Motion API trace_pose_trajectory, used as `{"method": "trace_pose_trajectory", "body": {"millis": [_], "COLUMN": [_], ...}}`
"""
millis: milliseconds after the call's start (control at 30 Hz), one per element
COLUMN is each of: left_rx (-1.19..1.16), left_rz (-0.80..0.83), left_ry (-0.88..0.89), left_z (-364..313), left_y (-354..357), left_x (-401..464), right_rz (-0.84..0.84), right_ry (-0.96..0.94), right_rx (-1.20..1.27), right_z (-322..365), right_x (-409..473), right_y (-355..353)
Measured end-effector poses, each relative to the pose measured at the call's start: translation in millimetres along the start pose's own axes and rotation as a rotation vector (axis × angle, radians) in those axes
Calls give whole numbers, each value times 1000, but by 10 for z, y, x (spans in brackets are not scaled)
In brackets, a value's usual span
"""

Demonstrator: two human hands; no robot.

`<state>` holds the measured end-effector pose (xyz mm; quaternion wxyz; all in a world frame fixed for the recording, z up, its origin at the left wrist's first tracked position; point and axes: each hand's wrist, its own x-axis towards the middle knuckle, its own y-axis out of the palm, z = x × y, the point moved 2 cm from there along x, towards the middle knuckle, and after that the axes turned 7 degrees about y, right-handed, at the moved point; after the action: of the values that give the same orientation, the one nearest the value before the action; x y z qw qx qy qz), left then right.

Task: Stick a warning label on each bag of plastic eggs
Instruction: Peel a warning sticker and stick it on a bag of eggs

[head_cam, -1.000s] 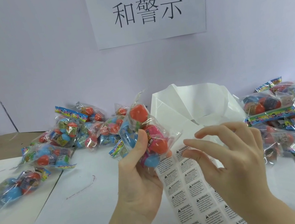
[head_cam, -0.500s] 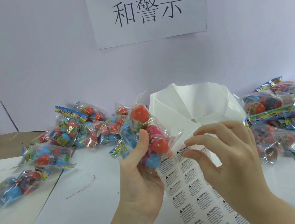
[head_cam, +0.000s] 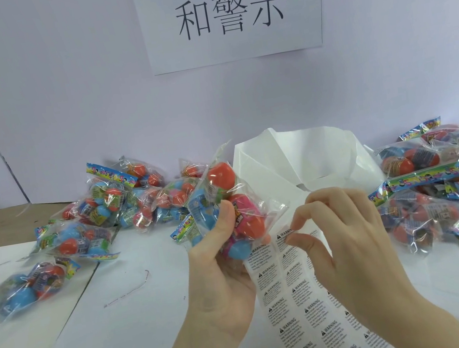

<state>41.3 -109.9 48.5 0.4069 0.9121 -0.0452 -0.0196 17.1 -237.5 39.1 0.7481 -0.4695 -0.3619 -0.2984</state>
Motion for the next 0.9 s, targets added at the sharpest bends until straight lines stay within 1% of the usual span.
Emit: {"method": "trace_pose_trajectory", "body": {"millis": [200, 367, 567, 633, 700, 833, 900], "left_rx": [5, 94, 189, 199, 193, 165, 212], "left_rz": [23, 14, -26, -31, -49, -95, -100], "left_ry": [23, 75, 145, 164, 184, 201, 219], "left_z": [5, 11, 27, 14, -12, -43, -55], "left_y": [-9, -23, -30, -37, -41, -51, -59], "left_x": [-3, 25, 36, 46, 58, 69, 73], "right_rz": [105, 199, 310, 411, 552, 516, 480], "right_ry": [89, 5, -5, 64, 226, 395, 478], "right_rx": [100, 52, 82, 175, 308, 469, 548], "right_z": [-12, 21, 45, 35, -5, -25, -7], "right_x": [-32, -59, -60, -53, -67, -59, -40], "right_y": [17, 36, 21, 15, 27, -1, -19]}}
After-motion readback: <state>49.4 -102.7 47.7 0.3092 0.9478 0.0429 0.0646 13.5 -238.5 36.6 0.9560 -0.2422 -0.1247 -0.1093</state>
